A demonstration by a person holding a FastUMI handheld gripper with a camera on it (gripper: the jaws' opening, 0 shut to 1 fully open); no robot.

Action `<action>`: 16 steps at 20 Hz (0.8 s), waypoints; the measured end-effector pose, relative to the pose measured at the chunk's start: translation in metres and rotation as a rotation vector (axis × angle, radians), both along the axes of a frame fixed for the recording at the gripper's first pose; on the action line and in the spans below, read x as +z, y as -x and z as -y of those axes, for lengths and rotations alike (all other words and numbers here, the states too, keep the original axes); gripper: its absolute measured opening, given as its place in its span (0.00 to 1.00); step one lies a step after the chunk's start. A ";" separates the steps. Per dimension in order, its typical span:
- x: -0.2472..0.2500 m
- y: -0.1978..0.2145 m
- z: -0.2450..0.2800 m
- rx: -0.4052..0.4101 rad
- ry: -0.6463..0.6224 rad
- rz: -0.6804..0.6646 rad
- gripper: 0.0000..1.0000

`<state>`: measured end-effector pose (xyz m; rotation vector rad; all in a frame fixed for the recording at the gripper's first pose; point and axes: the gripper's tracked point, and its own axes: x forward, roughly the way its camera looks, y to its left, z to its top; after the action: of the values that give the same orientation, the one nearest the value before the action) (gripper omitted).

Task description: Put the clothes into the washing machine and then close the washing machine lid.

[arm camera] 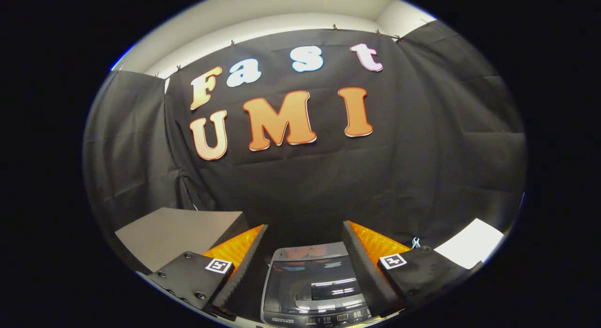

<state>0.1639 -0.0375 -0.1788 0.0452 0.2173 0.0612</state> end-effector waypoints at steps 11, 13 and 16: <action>0.124 0.064 0.087 -0.038 -0.007 0.136 0.99; 0.136 0.074 0.110 -0.040 0.004 0.147 0.98; 0.148 0.084 0.141 -0.033 0.012 0.152 0.98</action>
<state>0.0800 -0.1788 -0.0310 0.0317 0.0647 0.0301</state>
